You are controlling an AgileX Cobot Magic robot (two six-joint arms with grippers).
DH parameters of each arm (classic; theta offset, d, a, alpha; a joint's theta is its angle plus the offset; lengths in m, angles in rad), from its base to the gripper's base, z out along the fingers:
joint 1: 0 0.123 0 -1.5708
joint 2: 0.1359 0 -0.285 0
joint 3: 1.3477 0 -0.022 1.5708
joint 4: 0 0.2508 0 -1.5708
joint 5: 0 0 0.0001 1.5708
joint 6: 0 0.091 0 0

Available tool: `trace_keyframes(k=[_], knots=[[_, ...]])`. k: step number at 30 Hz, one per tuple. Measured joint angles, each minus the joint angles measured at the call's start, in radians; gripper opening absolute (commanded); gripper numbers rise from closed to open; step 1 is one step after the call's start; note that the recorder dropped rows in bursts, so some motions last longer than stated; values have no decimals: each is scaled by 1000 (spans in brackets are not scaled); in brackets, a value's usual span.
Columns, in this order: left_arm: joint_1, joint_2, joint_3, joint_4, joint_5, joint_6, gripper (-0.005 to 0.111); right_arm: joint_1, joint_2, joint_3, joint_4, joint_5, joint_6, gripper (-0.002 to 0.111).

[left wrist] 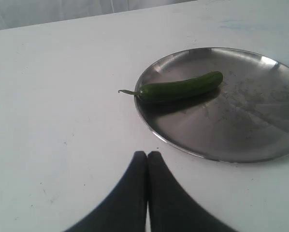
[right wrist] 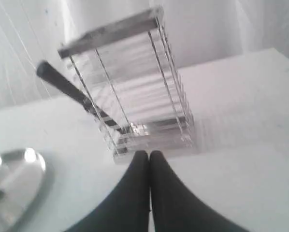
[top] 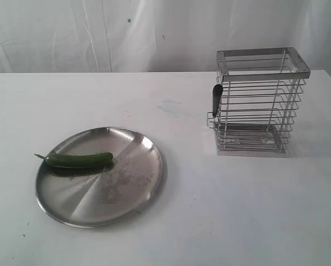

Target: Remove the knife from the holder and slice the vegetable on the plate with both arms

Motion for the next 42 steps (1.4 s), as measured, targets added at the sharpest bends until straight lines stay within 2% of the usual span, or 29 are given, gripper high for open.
trace_keyframes(k=[9, 12, 14, 16, 19, 21, 22, 23, 24, 25, 26, 28, 30, 32, 34, 35, 39, 42], knots=[[0, 0, 0, 0, 0, 0, 0, 0, 0, 0, 231, -483, 172, 0], [0, 0, 0, 0, 0, 0, 0, 0, -2, -6, 262, -722, 187, 0], [0, 0, 0, 0, 0, 0, 0, 0, -2, -56, 259, -804, 191, 0], [0, 0, 0, 0, 0, 0, 0, 0, 28, -178, 198, -806, 191, 0], [0, 0, 0, 0, 0, 0, 0, 0, 135, -417, -25, -706, 178, 0], [0, 0, 0, 0, 0, 0, 0, 0, 277, -586, -341, -462, 167, 0], [0, 0, 0, 0, 0, 0, 0, 0, 399, -656, -502, -199, 163, 0], [0, 0, 0, 0, 0, 0, 0, 0, 453, -665, -546, -81, 161, 0], [0, 0, 0, 0, 0, 0, 0, 0, 587, -667, -596, 231, 161, 0], [0, 0, 0, 0, 0, 0, 0, 0, 647, -667, -596, 370, 161, 0], [0, 0, 0, 0, 0, 0, 0, 0, 736, -679, -537, 604, 152, 0], [0, 0, 0, 0, 0, 0, 0, 0, 797, -727, -402, 806, 69, 0], [0, 0, 0, 0, 0, 0, 0, 0, 824, -774, -247, 922, -62, 0], [0, 0, 0, 0, 0, 0, 0, 0, 849, -848, 63, 1011, -210, 0], [0, 0, 0, 0, 0, 0, 0, 7, 874, -892, 297, 1018, -252, 0], [0, 0, 0, 0, 0, 0, 0, 18, 891, -906, 343, 1007, -252, 0], [0, 0, 0, 0, 0, 0, 0, 152, 1029, -966, 339, 965, -205, 0], [0, 0, 0, 0, 0, 0, 0, 300, 1111, -1017, 223, 948, -82, 0]])
